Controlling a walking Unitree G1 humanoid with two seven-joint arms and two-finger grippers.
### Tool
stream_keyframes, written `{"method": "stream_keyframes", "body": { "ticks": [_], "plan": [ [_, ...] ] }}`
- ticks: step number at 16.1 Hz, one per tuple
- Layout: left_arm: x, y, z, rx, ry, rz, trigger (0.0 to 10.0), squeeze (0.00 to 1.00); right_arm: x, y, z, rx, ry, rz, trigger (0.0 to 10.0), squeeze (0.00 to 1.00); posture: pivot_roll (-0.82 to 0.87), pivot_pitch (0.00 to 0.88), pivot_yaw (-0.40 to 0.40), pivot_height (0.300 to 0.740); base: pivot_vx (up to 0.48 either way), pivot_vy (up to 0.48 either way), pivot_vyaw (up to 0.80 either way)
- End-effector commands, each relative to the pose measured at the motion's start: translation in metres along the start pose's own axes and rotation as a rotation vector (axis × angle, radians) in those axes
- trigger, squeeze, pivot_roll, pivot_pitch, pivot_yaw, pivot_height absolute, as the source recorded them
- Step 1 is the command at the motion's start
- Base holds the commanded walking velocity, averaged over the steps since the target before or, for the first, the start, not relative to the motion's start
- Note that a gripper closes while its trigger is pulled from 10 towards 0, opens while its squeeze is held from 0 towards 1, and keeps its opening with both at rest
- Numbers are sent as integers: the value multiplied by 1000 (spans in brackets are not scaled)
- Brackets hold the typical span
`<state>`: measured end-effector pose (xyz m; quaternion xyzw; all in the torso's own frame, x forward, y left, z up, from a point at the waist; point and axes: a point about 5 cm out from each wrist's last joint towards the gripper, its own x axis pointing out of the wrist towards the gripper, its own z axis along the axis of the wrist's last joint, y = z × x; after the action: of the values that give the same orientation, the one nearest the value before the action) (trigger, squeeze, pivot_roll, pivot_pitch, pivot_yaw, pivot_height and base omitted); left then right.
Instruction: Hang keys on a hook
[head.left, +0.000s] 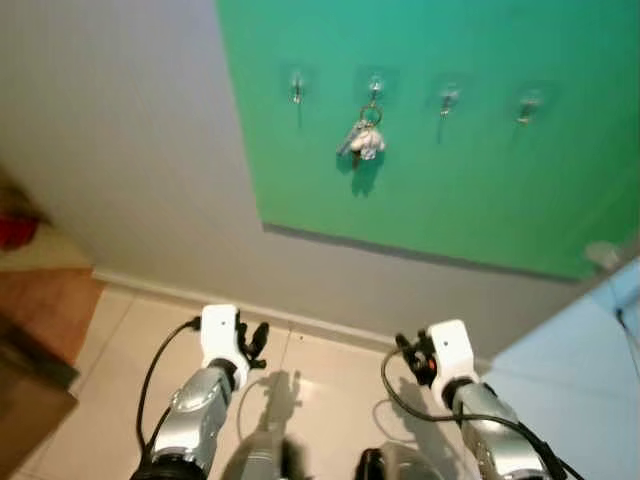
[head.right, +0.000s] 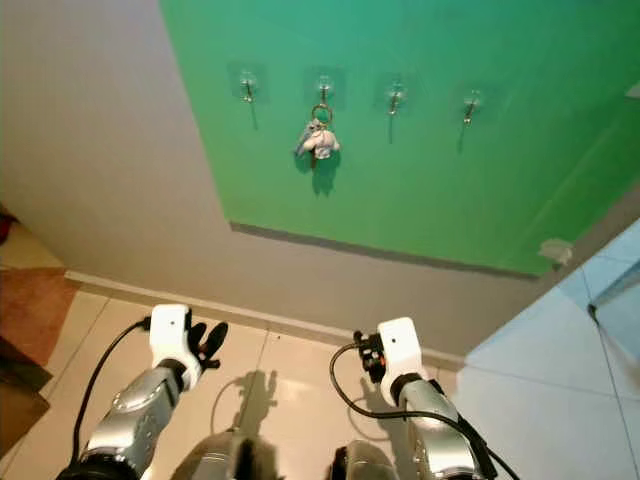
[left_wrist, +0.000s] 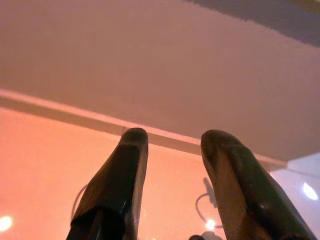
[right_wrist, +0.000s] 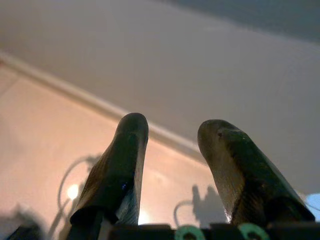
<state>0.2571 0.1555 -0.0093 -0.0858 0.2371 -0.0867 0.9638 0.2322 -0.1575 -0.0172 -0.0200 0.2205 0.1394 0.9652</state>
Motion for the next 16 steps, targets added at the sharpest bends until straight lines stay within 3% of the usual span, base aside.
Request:
{"method": "stream_keyframes", "body": {
  "ticks": [1, 3, 6, 10, 14, 16],
  "plan": [
    [0, 1, -3, 27, 7, -6, 10000, 0, 1, 4, -4, 3, 11, 9, 10000, 0, 27, 118, -1, 740, 0, 469, 0],
    [2, -12, -13, 63, 34, -67, 10000, 0, 2, 6, -8, 8, 14, 14, 10000, 0, 28, 114, 3, 740, 0, 469, 0],
    [4, -27, -10, 73, 6, -128, 10000, 0, 5, 11, 2, -61, -34, 62, 10000, 0, 33, 112, 1, 740, 0, 467, 800],
    [10, -36, 2, 85, -47, -173, 10000, 0, 10, 16, 17, -139, -90, 114, 10000, 0, 35, 101, -4, 740, 0, 469, 800],
    [11, -44, 10, 107, -86, -217, 10000, 0, 13, 20, 32, -157, -159, 131, 10000, 0, 35, 106, -3, 740, 0, 468, 797],
    [9, -47, 15, 73, -120, -252, 10000, 0, 14, 22, 43, -166, -201, 141, 10000, 0, 34, 109, -3, 740, 0, 139, 794]
  ]
}}
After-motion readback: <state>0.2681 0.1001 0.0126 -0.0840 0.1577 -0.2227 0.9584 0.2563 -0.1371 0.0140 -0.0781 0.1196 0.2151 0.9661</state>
